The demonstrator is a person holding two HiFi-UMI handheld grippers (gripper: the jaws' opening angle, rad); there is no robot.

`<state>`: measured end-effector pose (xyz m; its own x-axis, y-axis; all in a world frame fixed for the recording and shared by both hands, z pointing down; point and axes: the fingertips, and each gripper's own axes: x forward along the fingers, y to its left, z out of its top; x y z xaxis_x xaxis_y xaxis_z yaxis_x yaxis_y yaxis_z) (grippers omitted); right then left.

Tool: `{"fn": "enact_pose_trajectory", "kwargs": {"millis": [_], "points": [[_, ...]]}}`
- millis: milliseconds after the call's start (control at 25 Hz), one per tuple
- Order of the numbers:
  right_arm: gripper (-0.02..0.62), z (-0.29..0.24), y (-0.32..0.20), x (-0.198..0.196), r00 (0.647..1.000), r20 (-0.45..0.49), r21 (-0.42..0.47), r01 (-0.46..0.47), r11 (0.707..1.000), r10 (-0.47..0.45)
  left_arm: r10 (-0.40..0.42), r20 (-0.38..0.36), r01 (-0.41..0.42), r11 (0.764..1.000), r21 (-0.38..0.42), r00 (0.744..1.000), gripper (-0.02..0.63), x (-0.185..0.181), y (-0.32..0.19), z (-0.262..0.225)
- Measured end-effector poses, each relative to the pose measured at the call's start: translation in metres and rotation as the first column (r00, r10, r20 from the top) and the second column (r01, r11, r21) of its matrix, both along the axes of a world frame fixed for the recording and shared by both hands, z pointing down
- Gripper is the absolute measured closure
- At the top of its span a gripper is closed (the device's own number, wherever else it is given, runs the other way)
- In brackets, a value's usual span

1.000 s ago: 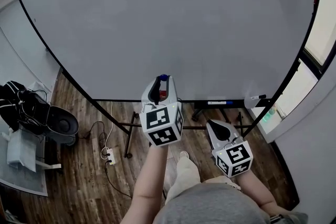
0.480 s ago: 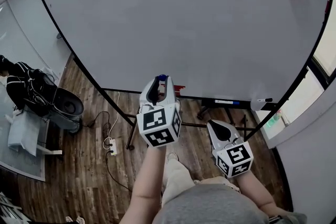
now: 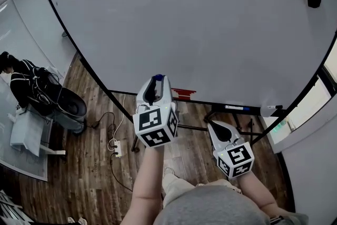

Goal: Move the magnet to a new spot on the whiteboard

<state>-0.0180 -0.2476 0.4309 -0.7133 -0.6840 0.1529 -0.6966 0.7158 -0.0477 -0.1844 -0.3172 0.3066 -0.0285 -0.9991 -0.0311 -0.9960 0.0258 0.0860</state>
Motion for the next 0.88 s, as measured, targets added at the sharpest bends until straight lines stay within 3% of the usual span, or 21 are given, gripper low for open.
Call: {"fn": "enact_pose_trajectory", "kwargs": {"millis": [560,880], "points": [[0.594,-0.006,-0.045,-0.056,0.998,-0.017,0.005,-0.056,0.998,0.056,0.032,0.003,-0.031,0.999,-0.004,0.999,0.472,-0.067,-0.058,-0.004],[0.594,-0.006,-0.071,-0.080,0.994,-0.025,0.004,-0.104,0.995,0.104,0.088,0.007,-0.088,0.996,-0.012,0.996,0.472,-0.082,-0.095,-0.001]]}}
